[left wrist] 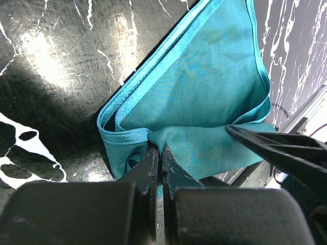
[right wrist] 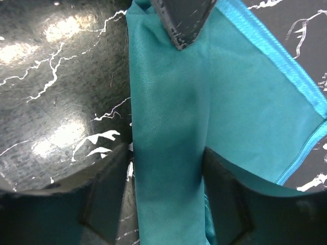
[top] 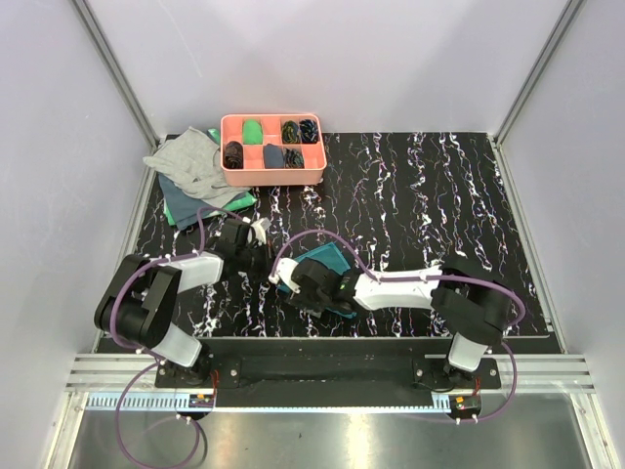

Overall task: Fold the napkin, place the utensils inside, and roll it up
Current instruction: Roll the napkin with the utensil

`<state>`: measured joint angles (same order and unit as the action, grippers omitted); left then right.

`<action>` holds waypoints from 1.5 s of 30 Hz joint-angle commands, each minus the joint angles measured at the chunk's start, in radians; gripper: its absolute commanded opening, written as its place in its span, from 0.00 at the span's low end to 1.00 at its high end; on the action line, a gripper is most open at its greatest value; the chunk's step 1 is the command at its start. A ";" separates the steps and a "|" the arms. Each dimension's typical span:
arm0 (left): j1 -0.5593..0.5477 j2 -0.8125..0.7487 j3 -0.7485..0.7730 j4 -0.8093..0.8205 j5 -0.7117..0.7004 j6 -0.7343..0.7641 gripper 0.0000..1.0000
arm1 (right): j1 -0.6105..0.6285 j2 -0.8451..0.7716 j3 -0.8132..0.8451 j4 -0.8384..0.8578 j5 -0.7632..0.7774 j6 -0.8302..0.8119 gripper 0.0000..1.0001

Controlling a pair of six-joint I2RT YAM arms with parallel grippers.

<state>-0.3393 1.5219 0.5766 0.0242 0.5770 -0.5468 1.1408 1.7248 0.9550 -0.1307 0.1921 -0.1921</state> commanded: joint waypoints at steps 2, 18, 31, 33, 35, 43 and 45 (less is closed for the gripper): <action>0.000 0.021 0.026 -0.038 -0.009 0.030 0.06 | 0.004 0.054 0.021 0.031 0.000 -0.012 0.50; 0.016 -0.232 -0.024 -0.090 -0.225 0.035 0.69 | -0.208 0.114 0.042 -0.058 -0.632 0.164 0.27; 0.020 -0.355 -0.167 0.078 -0.151 0.019 0.78 | -0.395 0.266 0.122 -0.058 -1.095 0.237 0.26; 0.020 -0.332 -0.172 0.103 -0.132 0.019 0.76 | -0.411 0.298 0.137 -0.058 -1.147 0.238 0.25; 0.020 -0.312 -0.176 0.137 -0.115 0.018 0.74 | -0.431 0.317 0.146 -0.058 -1.174 0.243 0.25; 0.020 -0.187 -0.164 0.238 -0.077 0.016 0.66 | -0.460 0.400 0.189 -0.064 -1.277 0.253 0.25; 0.020 -0.169 -0.161 0.249 -0.071 0.016 0.61 | -0.461 0.412 0.195 -0.072 -1.277 0.255 0.25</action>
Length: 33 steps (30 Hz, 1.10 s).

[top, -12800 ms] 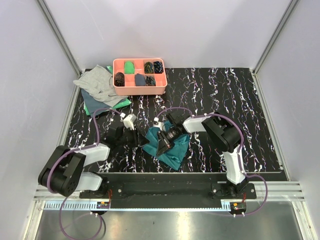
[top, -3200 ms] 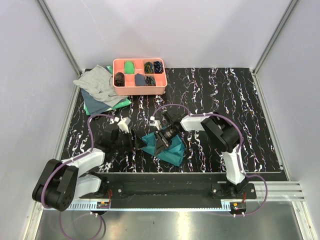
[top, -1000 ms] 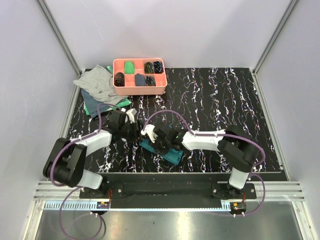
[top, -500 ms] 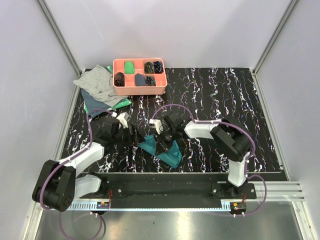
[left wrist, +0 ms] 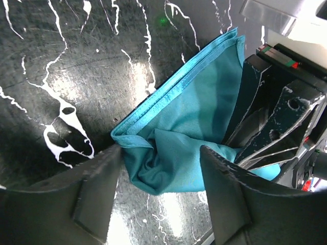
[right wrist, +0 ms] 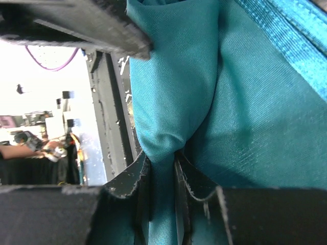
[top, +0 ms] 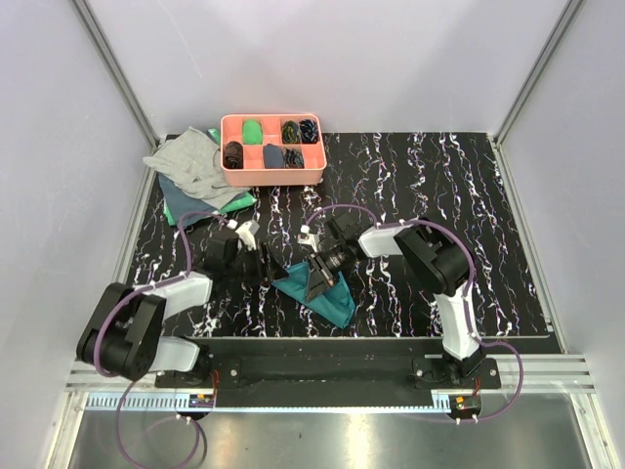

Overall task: Fold the napkin, place the utensils inside, and roll it up
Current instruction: Roll the napkin with the utensil

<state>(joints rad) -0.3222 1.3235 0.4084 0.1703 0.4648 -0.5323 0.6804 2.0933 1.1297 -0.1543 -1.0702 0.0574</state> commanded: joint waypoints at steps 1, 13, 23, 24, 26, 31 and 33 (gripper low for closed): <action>0.003 0.034 0.009 0.112 0.044 0.002 0.60 | -0.001 0.047 0.022 -0.051 -0.014 0.002 0.25; 0.002 0.089 0.012 0.095 0.084 -0.012 0.10 | -0.008 0.001 0.080 -0.166 0.099 -0.033 0.43; 0.003 0.114 0.067 -0.057 0.040 -0.017 0.00 | 0.077 -0.320 0.058 -0.237 0.593 -0.051 0.68; 0.003 0.120 0.072 -0.078 0.037 -0.017 0.00 | 0.111 -0.347 0.041 -0.226 0.677 -0.089 0.69; 0.003 0.140 0.089 -0.095 0.037 -0.017 0.00 | 0.225 -0.409 -0.014 -0.176 0.905 -0.126 0.72; 0.003 0.169 0.113 -0.118 0.043 -0.023 0.00 | 0.410 -0.455 -0.128 -0.009 1.279 -0.169 0.76; 0.003 0.175 0.125 -0.127 0.043 -0.020 0.00 | 0.487 -0.440 -0.139 0.027 1.360 -0.204 0.76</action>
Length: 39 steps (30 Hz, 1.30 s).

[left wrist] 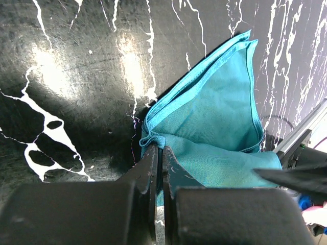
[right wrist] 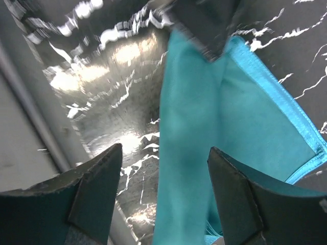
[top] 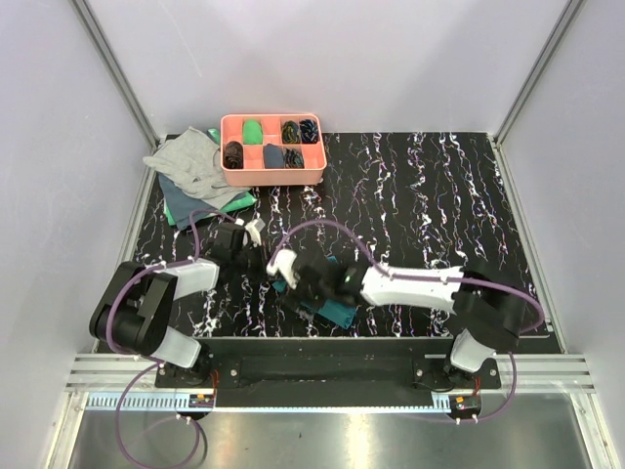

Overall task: Fold the napkin, place the utensils inside, and roll it up
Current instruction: Roll the napkin with the utensil

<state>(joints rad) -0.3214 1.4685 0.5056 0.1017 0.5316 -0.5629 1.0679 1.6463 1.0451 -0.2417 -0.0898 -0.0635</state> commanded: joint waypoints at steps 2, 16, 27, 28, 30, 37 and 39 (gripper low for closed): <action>0.002 0.036 0.031 -0.062 -0.019 0.012 0.00 | 0.135 0.049 -0.053 0.137 0.449 -0.102 0.76; 0.002 0.047 0.048 -0.063 0.015 0.031 0.00 | 0.087 0.201 -0.031 0.114 0.333 -0.079 0.50; 0.007 -0.114 0.088 -0.143 -0.131 0.047 0.73 | -0.108 0.237 -0.034 0.068 -0.319 0.083 0.30; 0.007 -0.132 0.080 -0.146 -0.146 0.047 0.74 | -0.118 0.241 -0.033 0.067 -0.356 0.090 0.30; 0.012 -0.183 0.051 -0.145 -0.179 0.044 0.76 | -0.152 0.250 -0.025 0.067 -0.469 0.106 0.29; 0.013 -0.318 -0.062 -0.039 -0.164 0.035 0.76 | -0.262 0.305 0.016 0.065 -0.732 0.175 0.29; 0.013 -0.345 -0.093 -0.016 -0.124 0.040 0.76 | -0.284 0.326 0.036 0.065 -0.799 0.197 0.29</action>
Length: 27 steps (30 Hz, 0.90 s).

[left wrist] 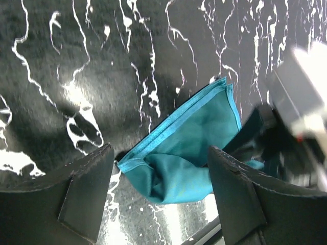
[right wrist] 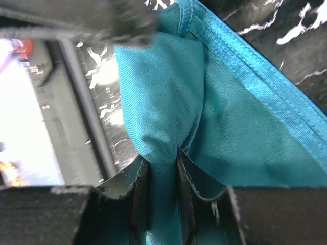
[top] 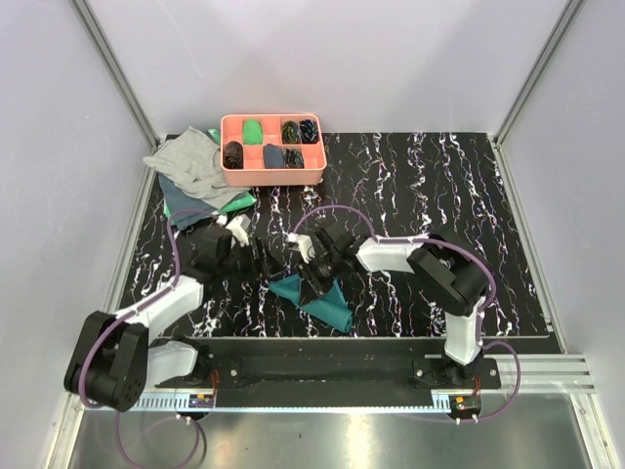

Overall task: Fold the napkin, place the utensils inside, and roll it up
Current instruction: Roll the napkin with the utensil

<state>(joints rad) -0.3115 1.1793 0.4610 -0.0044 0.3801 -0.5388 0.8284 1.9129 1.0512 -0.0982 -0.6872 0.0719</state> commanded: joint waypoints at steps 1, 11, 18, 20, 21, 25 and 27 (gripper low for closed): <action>0.003 -0.064 -0.056 0.109 0.035 0.016 0.75 | -0.064 0.067 0.038 -0.078 -0.219 0.065 0.29; -0.015 -0.066 -0.142 0.306 0.143 0.014 0.71 | -0.146 0.184 0.135 -0.115 -0.391 0.118 0.29; -0.021 0.028 -0.140 0.369 0.174 0.022 0.61 | -0.158 0.233 0.155 -0.132 -0.413 0.117 0.30; -0.023 0.055 -0.142 0.394 0.181 0.020 0.56 | -0.161 0.241 0.162 -0.136 -0.416 0.120 0.30; -0.024 0.065 -0.140 0.403 0.192 0.019 0.54 | -0.163 0.248 0.164 -0.138 -0.416 0.118 0.30; -0.028 0.117 -0.124 0.403 0.197 0.025 0.39 | -0.169 0.250 0.171 -0.143 -0.407 0.120 0.30; -0.028 0.140 -0.104 0.354 0.159 0.054 0.22 | -0.173 0.239 0.176 -0.149 -0.393 0.120 0.32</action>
<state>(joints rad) -0.3347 1.2854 0.3233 0.3332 0.5495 -0.5308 0.6704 2.1509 1.1931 -0.2207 -1.0935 0.1848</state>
